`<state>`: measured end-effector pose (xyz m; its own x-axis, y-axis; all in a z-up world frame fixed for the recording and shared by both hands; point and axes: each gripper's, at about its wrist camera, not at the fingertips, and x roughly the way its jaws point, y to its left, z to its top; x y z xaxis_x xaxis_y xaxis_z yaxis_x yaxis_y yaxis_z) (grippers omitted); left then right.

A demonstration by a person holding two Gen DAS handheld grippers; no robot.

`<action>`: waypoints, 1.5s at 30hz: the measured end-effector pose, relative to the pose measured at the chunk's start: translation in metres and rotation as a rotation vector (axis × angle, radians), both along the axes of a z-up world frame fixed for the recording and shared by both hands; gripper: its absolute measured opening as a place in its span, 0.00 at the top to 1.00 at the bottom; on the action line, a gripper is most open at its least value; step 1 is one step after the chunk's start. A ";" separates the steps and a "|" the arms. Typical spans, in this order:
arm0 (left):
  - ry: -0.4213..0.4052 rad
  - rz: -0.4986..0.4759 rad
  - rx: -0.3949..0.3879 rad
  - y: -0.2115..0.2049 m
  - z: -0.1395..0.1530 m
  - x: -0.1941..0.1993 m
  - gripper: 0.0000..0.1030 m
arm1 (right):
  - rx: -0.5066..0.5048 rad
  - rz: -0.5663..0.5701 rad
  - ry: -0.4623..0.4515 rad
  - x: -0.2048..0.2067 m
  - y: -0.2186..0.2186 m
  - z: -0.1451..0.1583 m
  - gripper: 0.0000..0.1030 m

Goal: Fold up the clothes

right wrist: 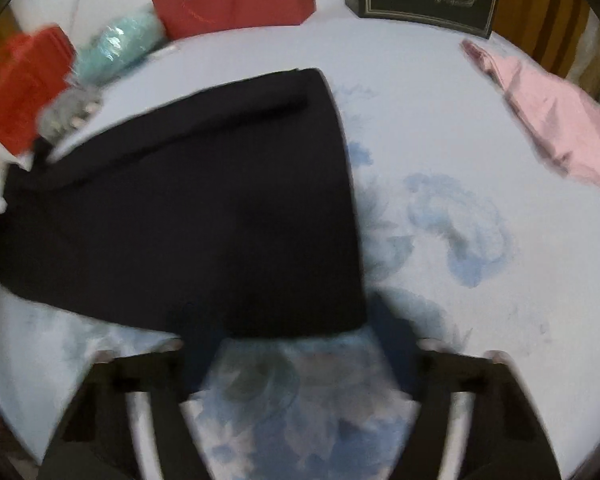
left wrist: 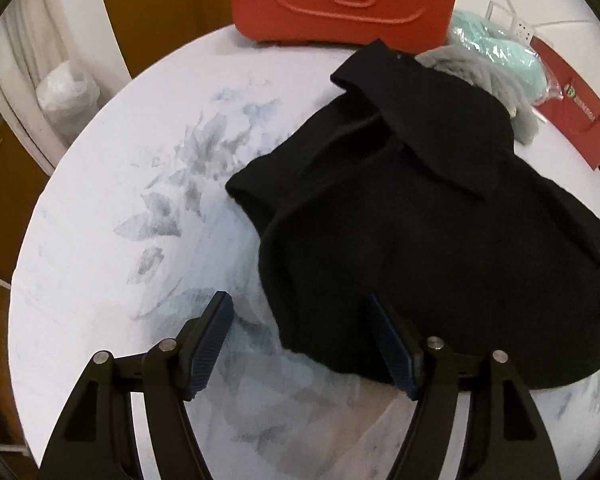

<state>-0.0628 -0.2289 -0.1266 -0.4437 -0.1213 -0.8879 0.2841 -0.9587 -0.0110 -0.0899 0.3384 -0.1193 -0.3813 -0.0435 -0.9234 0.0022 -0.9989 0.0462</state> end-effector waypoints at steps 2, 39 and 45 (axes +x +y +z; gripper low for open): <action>0.008 0.012 0.003 0.002 0.001 -0.001 0.35 | 0.022 -0.003 -0.019 -0.005 -0.004 0.003 0.61; -0.146 -0.055 0.138 0.011 0.012 0.140 0.85 | -0.144 -0.015 -0.121 0.142 0.049 0.040 0.87; -0.122 -0.134 0.074 0.021 0.035 0.136 0.75 | -0.120 -0.061 -0.149 0.149 0.062 0.032 0.69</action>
